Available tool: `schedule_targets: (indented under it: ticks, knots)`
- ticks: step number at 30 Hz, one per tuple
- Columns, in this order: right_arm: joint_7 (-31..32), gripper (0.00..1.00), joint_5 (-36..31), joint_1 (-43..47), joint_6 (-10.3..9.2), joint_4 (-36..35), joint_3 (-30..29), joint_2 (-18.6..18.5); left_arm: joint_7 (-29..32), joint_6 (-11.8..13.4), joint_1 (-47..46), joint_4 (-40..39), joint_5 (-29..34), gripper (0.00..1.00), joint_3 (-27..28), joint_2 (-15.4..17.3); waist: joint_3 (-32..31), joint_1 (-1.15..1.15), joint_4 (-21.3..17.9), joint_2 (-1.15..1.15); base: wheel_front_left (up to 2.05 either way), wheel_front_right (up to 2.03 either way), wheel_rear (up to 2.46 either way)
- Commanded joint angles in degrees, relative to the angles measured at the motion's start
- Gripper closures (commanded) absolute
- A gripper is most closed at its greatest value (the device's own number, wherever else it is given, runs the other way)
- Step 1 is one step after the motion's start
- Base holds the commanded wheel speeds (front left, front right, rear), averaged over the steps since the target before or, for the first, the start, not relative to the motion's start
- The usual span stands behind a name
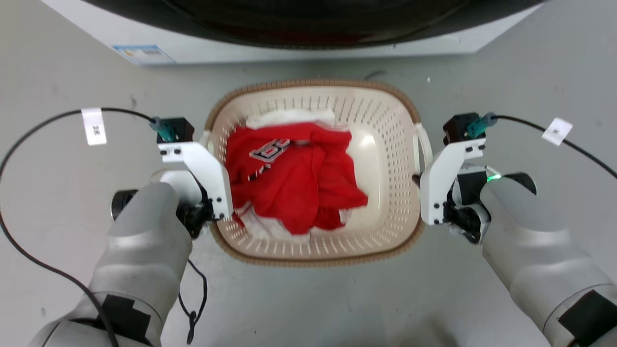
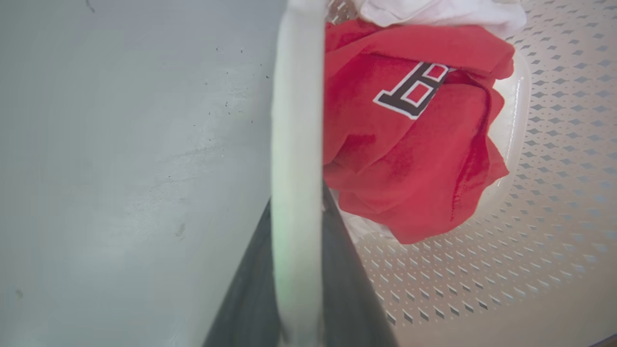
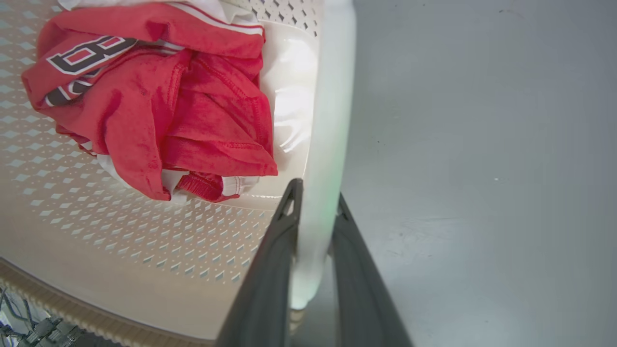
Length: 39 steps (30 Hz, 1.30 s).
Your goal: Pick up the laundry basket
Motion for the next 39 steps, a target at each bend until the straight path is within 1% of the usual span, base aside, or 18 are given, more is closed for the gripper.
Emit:
schedule_targets:
  ticks: [1, 10, 15, 28, 33, 34, 39]
  knots:
    - [1.13, 1.00, 1.13, 1.04, 0.78, -1.14, 0.90, 1.62, 1.18, -0.70, 0.73, -0.52, -1.00, 1.00, -0.30, -2.34, -3.82, 0.00, 0.41, 0.00, 0.00, 0.00, 0.00]
    - [7.95, 1.00, 5.93, 4.06, 0.78, -0.72, 3.13, 0.71, 7.97, -0.71, 4.21, 0.01, -4.28, 1.00, -1.16, -3.22, -13.52, 0.00, 1.13, 0.00, 0.00, 0.00, 0.00]
    - [11.07, 1.00, 7.45, 4.58, 0.78, -0.02, 4.21, 0.63, 11.24, -0.70, 5.21, 0.32, -5.29, 1.00, -1.20, -2.85, -17.82, 0.00, 1.37, 0.00, 0.00, 0.00, 0.00]
    - [16.08, 1.00, 10.27, 7.36, 0.78, 3.28, 5.75, 2.23, 12.48, -0.70, 9.21, 0.52, -5.40, 1.00, -2.58, -2.75, -28.71, 0.00, 1.38, 0.00, 0.00, 0.00, 0.00]
    - [16.20, 1.00, 10.95, 9.90, 0.78, 4.14, 6.24, 2.72, 12.98, -0.65, 12.06, 0.59, -5.64, 1.00, -3.14, -2.84, -32.79, 0.00, 1.45, 0.00, 0.00, 0.00, 0.00]
    - [16.08, 1.00, 11.29, 11.08, 0.78, 4.50, 6.39, 2.89, 13.42, -0.65, 13.50, 0.60, -5.93, 1.00, -3.29, -2.95, -34.53, 0.00, 1.52, 0.00, 0.00, 0.00, 0.00]
    - [15.39, 1.00, 11.78, 12.66, 0.78, 4.89, 6.66, 3.05, 14.14, -0.49, 15.37, 0.63, -6.48, 1.00, -3.39, -3.22, -36.17, 0.00, 1.70, 0.00, 0.00, 0.00, 0.00]
